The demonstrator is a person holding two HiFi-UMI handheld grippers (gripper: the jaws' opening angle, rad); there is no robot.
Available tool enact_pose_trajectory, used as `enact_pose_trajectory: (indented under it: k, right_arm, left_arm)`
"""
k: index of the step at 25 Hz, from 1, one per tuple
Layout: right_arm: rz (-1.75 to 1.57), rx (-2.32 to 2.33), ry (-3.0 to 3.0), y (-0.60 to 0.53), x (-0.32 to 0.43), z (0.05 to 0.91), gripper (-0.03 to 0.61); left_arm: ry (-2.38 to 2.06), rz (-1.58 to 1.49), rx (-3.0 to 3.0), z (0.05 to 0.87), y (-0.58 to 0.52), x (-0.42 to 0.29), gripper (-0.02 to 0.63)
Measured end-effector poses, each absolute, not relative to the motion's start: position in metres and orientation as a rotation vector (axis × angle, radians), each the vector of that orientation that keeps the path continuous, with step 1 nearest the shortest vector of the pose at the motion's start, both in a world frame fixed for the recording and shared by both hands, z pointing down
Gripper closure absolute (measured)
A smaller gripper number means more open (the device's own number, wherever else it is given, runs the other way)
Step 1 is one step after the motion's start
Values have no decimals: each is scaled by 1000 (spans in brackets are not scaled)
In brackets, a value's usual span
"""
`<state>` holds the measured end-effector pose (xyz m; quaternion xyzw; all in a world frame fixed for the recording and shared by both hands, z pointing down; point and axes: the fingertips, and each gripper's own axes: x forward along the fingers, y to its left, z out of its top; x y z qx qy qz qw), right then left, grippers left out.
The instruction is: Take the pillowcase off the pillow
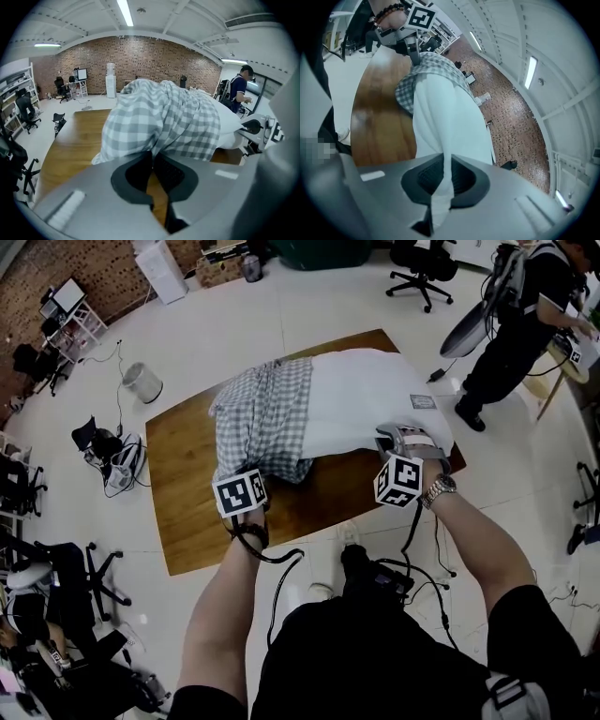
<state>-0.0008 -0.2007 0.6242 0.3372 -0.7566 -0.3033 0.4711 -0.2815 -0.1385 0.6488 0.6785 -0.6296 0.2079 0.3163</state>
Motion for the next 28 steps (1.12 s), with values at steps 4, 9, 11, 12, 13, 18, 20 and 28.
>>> enact_pose_trajectory:
  k: [4, 9, 11, 12, 13, 18, 20, 28]
  right_arm:
    - [-725, 839, -1868, -192, 13, 623, 558]
    - [-686, 854, -1886, -174, 22, 627, 558]
    - [-653, 859, -1898, -167, 23, 628, 558]
    - [-635, 860, -1902, -164, 22, 629, 557]
    - [-620, 860, -1903, -161, 21, 631, 555]
    - [-569, 835, -1937, -142, 15, 635, 480]
    - [-516, 824, -1958, -132, 17, 634, 435]
    - [-467, 853, -2034, -91, 5, 597, 403]
  left_arm:
    - [-1699, 530, 1770, 646, -127, -297, 600]
    - [-1723, 510, 1747, 651, -106, -314, 600]
    - [-1717, 513, 1749, 652, -99, -317, 600]
    - [-1709, 519, 1753, 652, -97, -317, 600]
    - [-1698, 525, 1759, 652, -94, -315, 600]
    - [-1657, 501, 1775, 656, -74, -297, 584]
    - [-1657, 496, 1781, 655, -66, -293, 563]
    - [-1688, 452, 1880, 611, -41, -282, 545]
